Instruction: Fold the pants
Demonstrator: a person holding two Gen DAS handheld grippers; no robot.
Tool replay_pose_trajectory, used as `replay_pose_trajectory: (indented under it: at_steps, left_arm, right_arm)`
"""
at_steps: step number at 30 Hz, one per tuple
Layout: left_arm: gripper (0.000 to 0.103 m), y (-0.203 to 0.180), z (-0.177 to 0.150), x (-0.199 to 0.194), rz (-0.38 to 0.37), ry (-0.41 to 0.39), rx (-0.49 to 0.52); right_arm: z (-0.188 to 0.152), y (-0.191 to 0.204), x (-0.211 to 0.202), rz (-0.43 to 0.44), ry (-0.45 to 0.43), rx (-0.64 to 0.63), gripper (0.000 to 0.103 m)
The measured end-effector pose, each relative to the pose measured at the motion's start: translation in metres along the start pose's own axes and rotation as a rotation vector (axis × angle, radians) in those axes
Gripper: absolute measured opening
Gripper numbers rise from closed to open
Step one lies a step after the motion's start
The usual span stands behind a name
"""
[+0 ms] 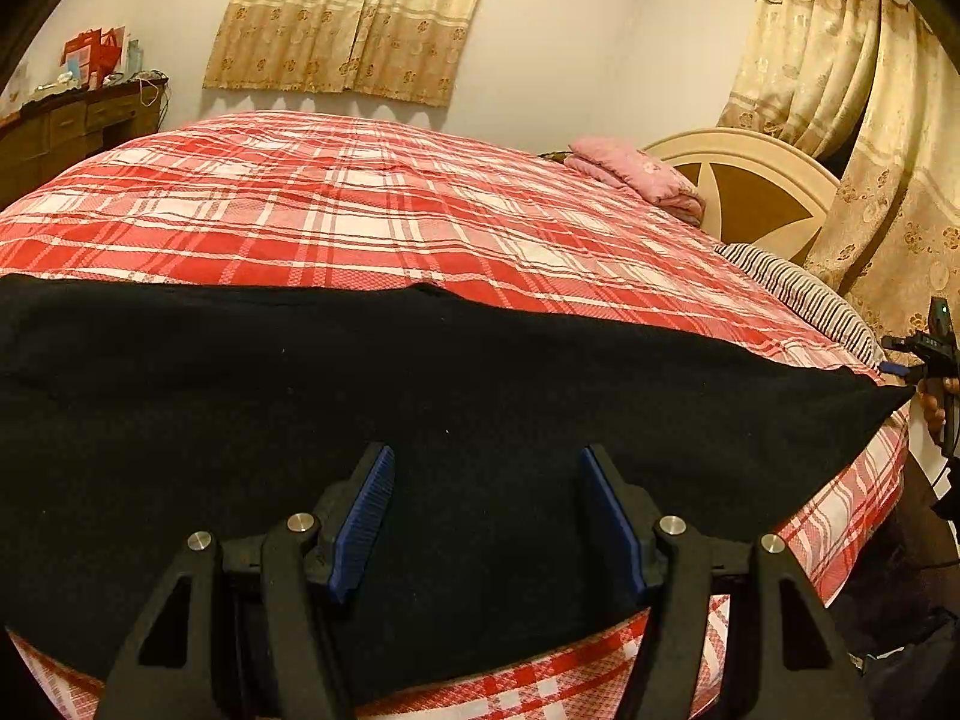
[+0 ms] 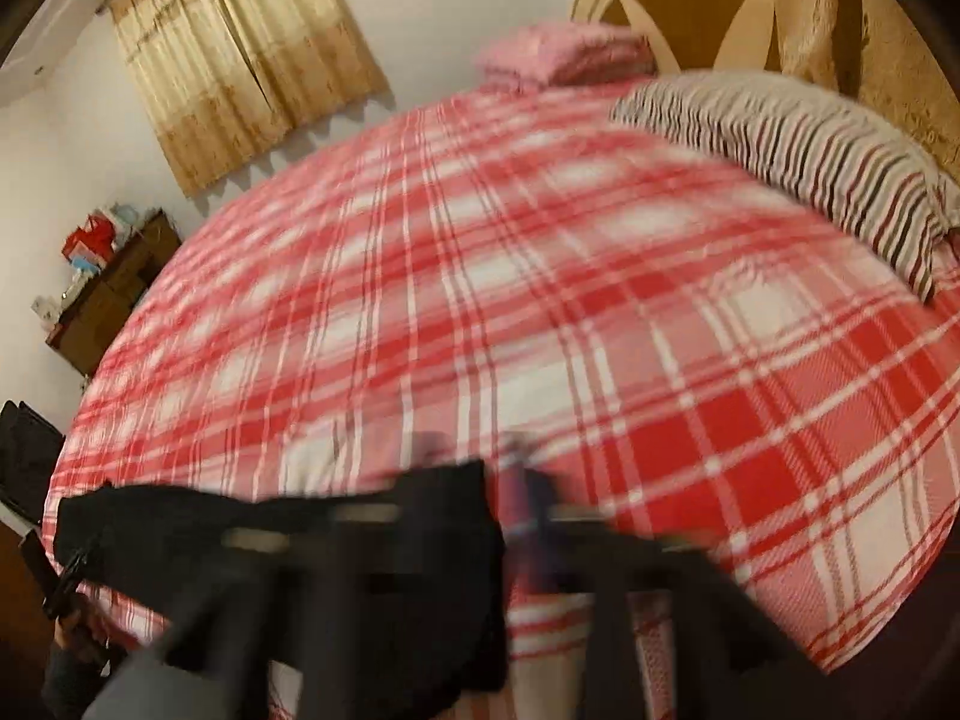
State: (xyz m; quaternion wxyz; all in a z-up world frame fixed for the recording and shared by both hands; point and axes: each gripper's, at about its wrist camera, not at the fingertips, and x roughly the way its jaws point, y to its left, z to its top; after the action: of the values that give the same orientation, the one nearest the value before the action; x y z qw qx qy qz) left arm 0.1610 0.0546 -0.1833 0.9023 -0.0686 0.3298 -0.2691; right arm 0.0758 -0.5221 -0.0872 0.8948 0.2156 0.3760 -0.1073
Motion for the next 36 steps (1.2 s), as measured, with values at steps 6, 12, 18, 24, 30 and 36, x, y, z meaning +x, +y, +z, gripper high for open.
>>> replay_pose_trajectory:
  at_steps: [6, 12, 18, 24, 30, 36]
  left_arm:
    - [0.066, 0.001, 0.002, 0.000, -0.003, -0.002, -0.011]
    - [0.067, 0.001, 0.001, 0.001, -0.002, -0.001, -0.010]
    - [0.068, -0.001, 0.000, 0.001, 0.007, -0.010, 0.002]
    - [0.070, -0.006, -0.001, 0.000, 0.016, -0.009, 0.020]
    - [0.070, -0.020, 0.006, -0.015, 0.043, -0.052, 0.050]
    - [0.072, -0.053, 0.005, -0.003, -0.013, -0.029, 0.119]
  right_arm:
    - [-0.021, 0.000, 0.007, 0.015, 0.057, -0.031, 0.056]
    - [-0.028, 0.007, 0.019, 0.024, 0.078, -0.074, 0.009]
    - [-0.008, 0.023, -0.008, 0.004, -0.062, -0.117, 0.005]
    - [0.003, 0.023, 0.004, -0.063, -0.098, -0.109, 0.008]
    - [-0.004, -0.001, 0.013, -0.064, -0.050, -0.009, 0.071]
    - [-0.040, 0.060, -0.027, 0.005, -0.095, -0.162, 0.071]
